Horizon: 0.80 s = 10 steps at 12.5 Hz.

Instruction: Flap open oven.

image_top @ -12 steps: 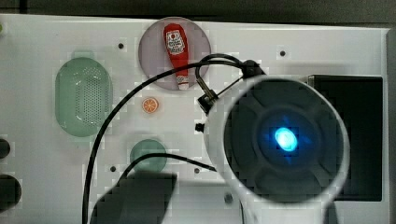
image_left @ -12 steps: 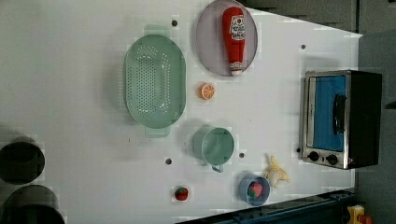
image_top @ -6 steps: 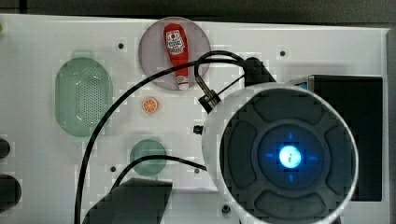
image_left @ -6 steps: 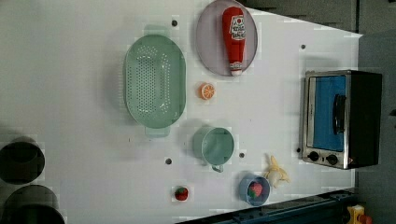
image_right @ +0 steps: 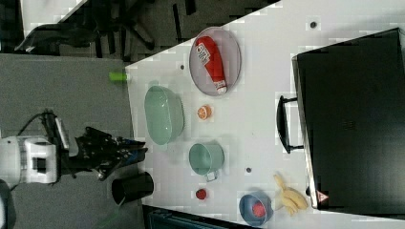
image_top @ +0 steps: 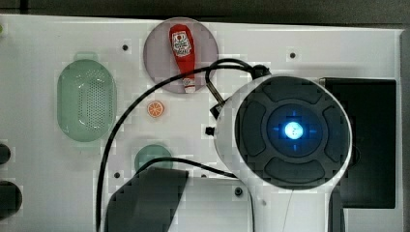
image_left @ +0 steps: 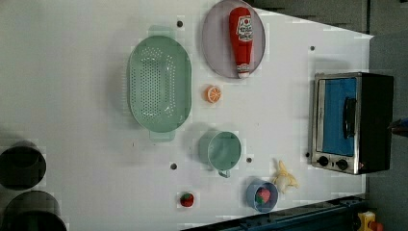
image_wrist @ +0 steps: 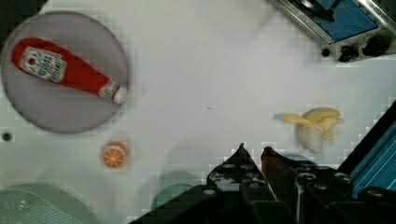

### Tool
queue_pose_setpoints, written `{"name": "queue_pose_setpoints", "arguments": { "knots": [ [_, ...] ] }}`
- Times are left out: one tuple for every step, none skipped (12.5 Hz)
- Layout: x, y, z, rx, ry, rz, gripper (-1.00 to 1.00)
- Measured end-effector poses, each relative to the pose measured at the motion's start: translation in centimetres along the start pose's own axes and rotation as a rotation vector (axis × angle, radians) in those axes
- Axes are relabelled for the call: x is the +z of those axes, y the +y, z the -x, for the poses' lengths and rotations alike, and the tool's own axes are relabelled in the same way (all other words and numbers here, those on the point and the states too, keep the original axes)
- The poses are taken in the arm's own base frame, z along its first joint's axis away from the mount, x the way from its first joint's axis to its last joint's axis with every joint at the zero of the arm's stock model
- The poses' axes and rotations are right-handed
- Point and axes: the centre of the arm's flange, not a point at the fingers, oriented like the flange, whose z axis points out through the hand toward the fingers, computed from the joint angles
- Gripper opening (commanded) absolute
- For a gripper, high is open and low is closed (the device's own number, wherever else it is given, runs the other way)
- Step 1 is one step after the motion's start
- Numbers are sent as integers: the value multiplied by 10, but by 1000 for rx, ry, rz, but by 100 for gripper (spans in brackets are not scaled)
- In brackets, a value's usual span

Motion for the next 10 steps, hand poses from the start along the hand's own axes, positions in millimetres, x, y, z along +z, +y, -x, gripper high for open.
{"name": "queue_pose_setpoints", "arguments": {
  "knots": [
    [8, 4, -4, -26, -14, 11, -65],
    [16, 10, -9, -75, -26, 20, -65],
    [20, 15, -16, -135, -35, 22, -65],
    [24, 22, -24, -193, -37, 12, -65],
    [31, 31, -34, -252, -31, -3, -65],
    [42, 41, -46, -316, -29, -17, -65],
    [55, 53, -59, -377, -28, -31, -65],
    [67, 68, -74, -432, -26, -45, -65],
    [80, 85, -90, -472, -21, -57, -65],
    [93, 102, -106, -504, -12, -66, -65]
  ]
}}
